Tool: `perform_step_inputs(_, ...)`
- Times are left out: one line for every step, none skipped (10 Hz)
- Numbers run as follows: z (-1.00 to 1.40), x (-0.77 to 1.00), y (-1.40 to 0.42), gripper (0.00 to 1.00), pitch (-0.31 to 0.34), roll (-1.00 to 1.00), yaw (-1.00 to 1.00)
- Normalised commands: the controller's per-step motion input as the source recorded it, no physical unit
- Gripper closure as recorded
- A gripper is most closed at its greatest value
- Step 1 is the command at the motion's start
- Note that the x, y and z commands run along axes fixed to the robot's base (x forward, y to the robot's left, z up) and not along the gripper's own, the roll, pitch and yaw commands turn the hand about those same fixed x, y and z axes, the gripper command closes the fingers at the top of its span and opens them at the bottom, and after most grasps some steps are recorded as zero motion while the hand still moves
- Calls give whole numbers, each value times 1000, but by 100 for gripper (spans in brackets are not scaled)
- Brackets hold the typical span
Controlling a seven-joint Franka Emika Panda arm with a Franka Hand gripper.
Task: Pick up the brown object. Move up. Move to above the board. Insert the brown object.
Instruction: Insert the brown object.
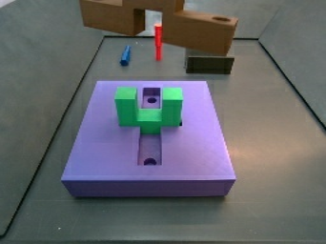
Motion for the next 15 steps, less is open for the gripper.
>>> perform_step_inputs(-180,-251,-103,100,-56,-13,-780)
perform_step_inputs(-74,-251,-151,100,0,40,-717)
perform_step_inputs(-34,-191,-211,100,0,41,-697)
perform_step_inputs(-69,0,-157,100,-126,0,-843)
perform_step_inputs(-97,57,-54,100,-163,0,-911)
perform_step_inputs(-97,54,-9,100,-180,0,-917)
perform_step_inputs(-211,186,0,100,-199,0,-809)
perform_step_inputs(-274,214,0,100,-174,0,-831)
perform_step_inputs(-366,166,0,100,-156,33,-903)
perform_step_inputs(-306,137,0,100,-140,0,-943)
perform_step_inputs(-343,100,0,100,-99,0,-991)
perform_step_inputs(-357,69,0,100,-71,19,-1000)
perform_step_inputs(-297,34,0,100,-56,9,-1000)
perform_step_inputs(-274,29,6,100,-56,0,-1000)
perform_step_inputs(-271,29,6,100,-53,0,-1000)
